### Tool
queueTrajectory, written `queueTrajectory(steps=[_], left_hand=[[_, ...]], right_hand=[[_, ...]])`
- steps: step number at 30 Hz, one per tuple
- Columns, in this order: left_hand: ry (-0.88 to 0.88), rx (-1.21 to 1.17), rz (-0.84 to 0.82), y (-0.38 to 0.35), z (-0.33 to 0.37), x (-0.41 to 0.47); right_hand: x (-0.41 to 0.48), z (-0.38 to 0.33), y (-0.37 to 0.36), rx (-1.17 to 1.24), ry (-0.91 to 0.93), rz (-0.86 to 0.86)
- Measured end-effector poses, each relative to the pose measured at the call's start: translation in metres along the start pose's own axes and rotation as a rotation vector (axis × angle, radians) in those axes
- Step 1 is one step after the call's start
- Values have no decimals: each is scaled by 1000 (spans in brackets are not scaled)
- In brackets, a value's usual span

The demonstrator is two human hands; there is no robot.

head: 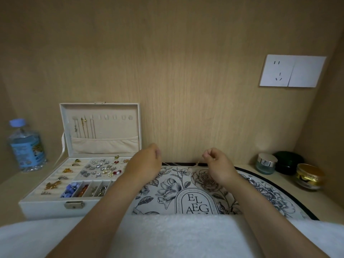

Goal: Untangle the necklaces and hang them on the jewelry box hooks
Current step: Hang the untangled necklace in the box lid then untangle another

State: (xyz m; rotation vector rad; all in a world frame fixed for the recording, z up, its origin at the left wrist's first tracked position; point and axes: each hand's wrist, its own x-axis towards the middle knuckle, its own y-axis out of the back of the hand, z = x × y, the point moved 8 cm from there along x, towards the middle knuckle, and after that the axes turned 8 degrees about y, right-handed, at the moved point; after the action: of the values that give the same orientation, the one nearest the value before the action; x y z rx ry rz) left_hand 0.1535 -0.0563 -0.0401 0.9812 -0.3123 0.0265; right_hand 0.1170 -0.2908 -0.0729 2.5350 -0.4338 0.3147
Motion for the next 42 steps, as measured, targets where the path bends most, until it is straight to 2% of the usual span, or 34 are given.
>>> queueTrajectory(steps=[3,7,10,14,17,22,26,30,32,38,42], left_hand=[[-59,127,-155,-17,2,-4],[-50,179,-455,-47,3,-17],[-86,84,-425,-47,11,-17],[-56,-395,-334,-35,31,-14],[33,-635,-380,-38,35,-15],[50,-738,-438,-36,37,-18],[189,-959,-490,-30,40,-16],[110,-1048,-563,-19,38,-17],[77,-1005,-531,-5,36,-16],[-165,-554,-294,60,35,-15],[-160,-508,-211,91,20,-11]], right_hand=[[1,-3,12,-158,52,56],[0,-14,1,-17,65,-81],[-6,-34,-10,-17,135,-227],[-9,-54,-20,-124,248,-335],[-10,-61,-22,4,257,-330],[-14,-66,-33,157,203,-405],[-19,-72,-35,188,172,-418],[-27,-84,-39,329,140,-448],[-29,-92,-39,349,163,-427],[-32,-116,-34,377,207,-336],[-20,-149,-34,368,249,-291]])
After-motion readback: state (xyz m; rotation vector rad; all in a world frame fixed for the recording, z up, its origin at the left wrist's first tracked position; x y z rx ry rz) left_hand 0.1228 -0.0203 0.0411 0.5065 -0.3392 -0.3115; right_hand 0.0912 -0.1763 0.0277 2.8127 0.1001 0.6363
